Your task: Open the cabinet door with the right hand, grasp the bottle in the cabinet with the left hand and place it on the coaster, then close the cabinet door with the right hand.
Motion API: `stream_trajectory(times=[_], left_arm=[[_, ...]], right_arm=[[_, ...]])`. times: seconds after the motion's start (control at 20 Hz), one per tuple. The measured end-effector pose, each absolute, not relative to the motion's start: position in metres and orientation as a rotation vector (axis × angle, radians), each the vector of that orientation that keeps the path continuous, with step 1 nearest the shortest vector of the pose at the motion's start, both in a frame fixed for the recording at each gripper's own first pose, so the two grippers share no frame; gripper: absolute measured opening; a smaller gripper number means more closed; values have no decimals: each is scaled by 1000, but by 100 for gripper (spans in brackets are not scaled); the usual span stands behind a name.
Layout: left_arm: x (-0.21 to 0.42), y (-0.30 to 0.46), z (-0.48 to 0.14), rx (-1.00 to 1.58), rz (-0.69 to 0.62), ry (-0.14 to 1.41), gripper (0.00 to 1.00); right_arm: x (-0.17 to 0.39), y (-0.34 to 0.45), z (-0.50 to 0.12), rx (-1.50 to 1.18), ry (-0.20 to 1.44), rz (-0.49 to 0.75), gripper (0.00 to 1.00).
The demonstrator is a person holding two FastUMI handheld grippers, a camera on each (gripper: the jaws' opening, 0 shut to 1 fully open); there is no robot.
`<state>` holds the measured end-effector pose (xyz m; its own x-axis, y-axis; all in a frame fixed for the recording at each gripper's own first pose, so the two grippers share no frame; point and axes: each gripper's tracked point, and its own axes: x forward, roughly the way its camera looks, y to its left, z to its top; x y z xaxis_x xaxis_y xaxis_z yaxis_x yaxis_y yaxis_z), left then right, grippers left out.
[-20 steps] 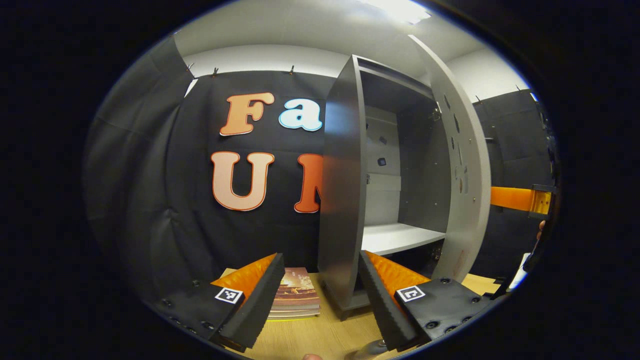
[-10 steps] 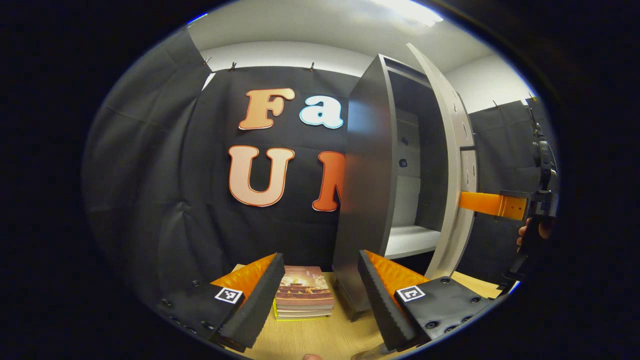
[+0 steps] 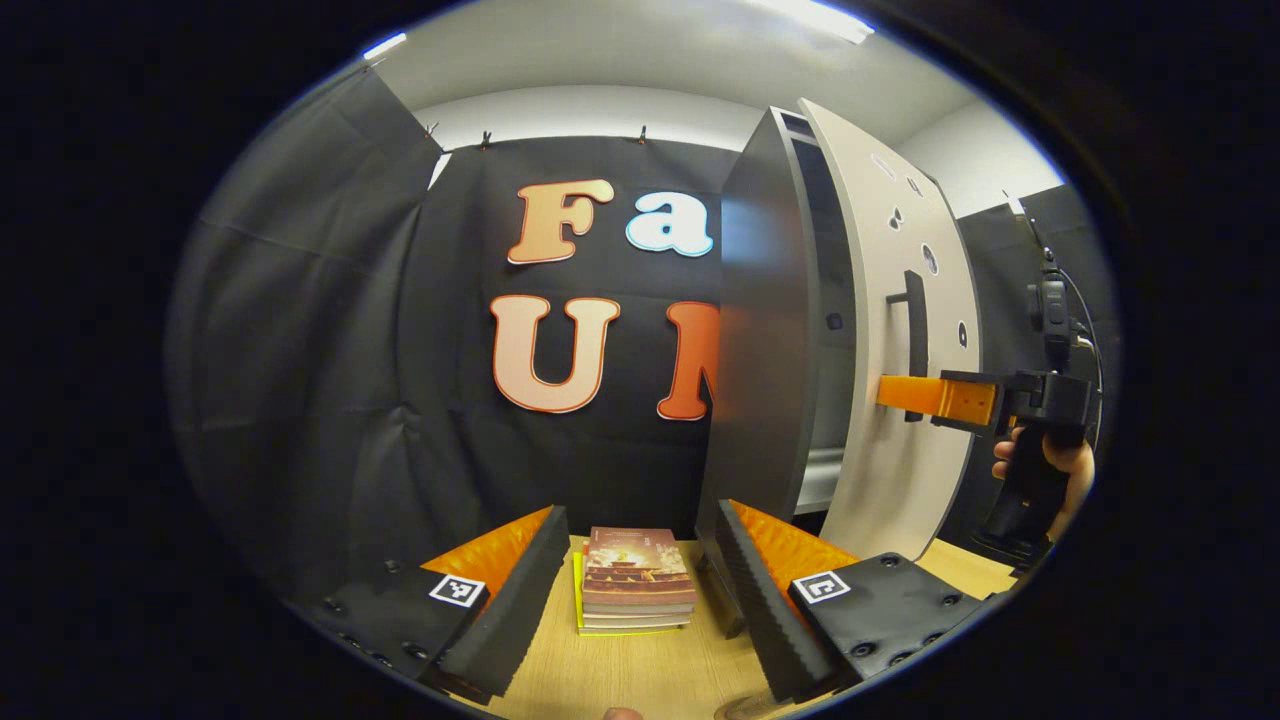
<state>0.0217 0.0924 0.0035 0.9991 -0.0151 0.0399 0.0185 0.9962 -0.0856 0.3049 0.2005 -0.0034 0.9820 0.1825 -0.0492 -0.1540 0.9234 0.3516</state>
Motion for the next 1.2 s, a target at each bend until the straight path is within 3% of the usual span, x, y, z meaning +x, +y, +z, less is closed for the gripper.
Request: stream_trajectory(times=[0.55,1.2], left_arm=[[9,109,3,-88,82,-36,96],[-1,93,4,-91,146,-27,96]], right_arm=[[324,207,-13,288,46,140,95],[319,211,-27,336,101,233,95]])
